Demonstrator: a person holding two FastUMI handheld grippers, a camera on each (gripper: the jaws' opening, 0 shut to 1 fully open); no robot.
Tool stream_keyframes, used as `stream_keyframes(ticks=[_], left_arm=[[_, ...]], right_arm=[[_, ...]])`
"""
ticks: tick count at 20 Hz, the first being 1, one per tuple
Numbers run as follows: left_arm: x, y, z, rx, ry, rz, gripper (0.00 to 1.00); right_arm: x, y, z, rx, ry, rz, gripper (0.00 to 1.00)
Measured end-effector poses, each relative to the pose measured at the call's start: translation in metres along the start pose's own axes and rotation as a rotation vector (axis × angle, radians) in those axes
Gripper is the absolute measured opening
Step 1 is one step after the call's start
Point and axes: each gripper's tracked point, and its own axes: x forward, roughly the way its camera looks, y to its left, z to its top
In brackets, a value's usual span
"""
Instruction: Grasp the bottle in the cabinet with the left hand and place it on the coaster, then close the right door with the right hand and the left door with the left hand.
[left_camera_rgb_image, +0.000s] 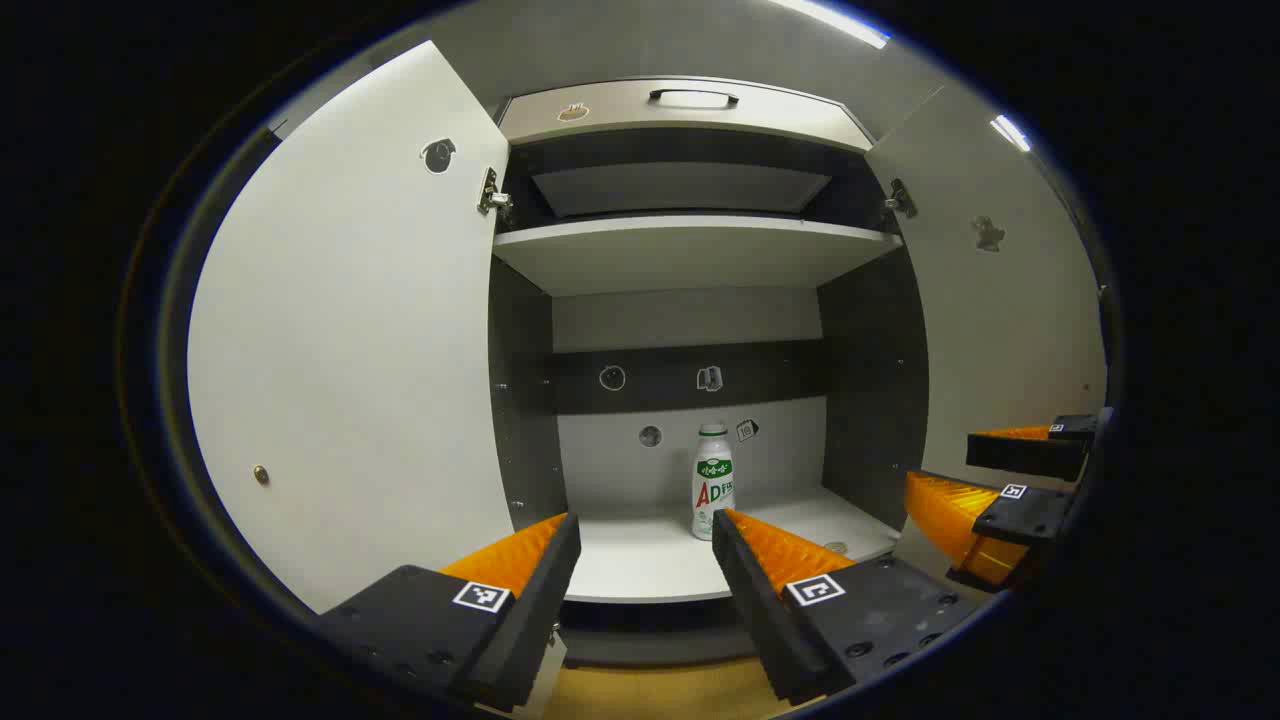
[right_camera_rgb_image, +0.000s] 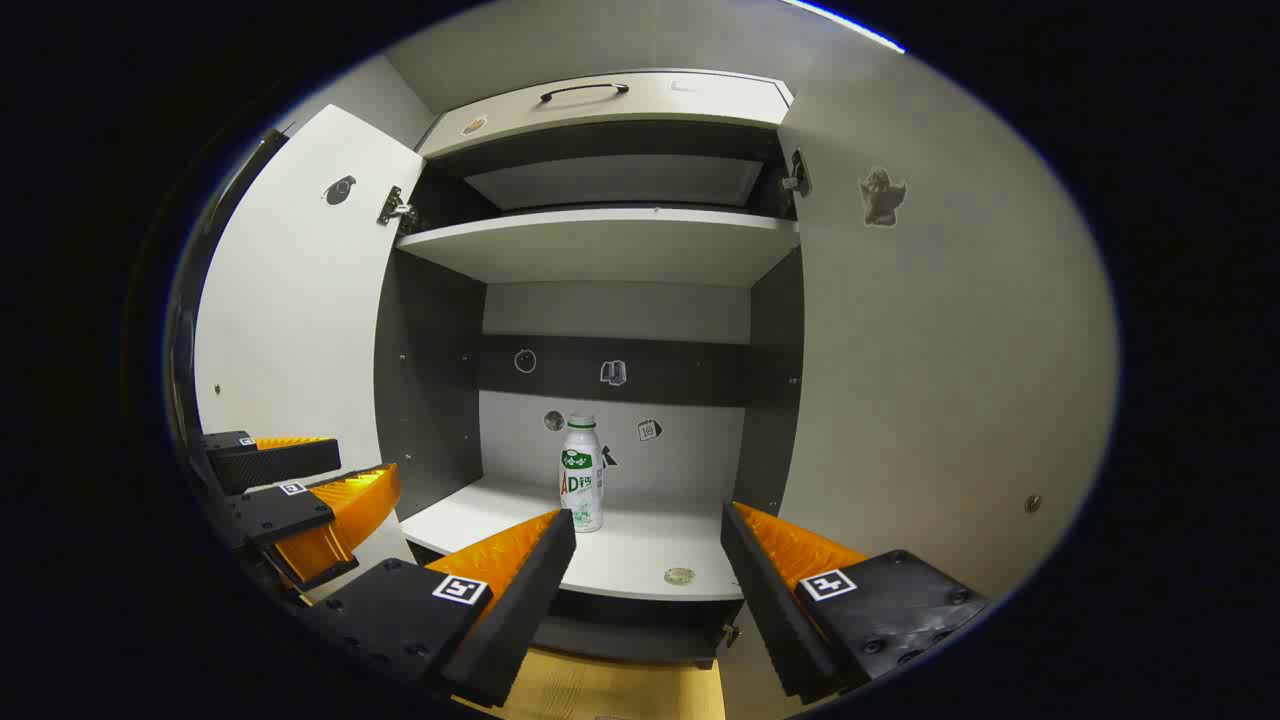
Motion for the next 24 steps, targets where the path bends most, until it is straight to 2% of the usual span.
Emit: stream_keyframes(ticks=[7, 15, 24], left_arm=[[0.001, -0.004, 0.001, -0.006, -0.01, -0.024, 0.94], [0.002, -0.003, 0.002, -0.007, -0.011, -0.025, 0.94], [0.017, -0.002, 0.003, 0.016, -0.018, -0.02, 0.94]], right_arm=[[-0.001, 0.003, 0.003, -0.006, -0.009, 0.007, 0.97], [-0.002, 0.007, 0.002, -0.009, -0.003, 0.014, 0.97], [0.0, 0.001, 0.001, -0.052, -0.014, -0.012, 0.97]])
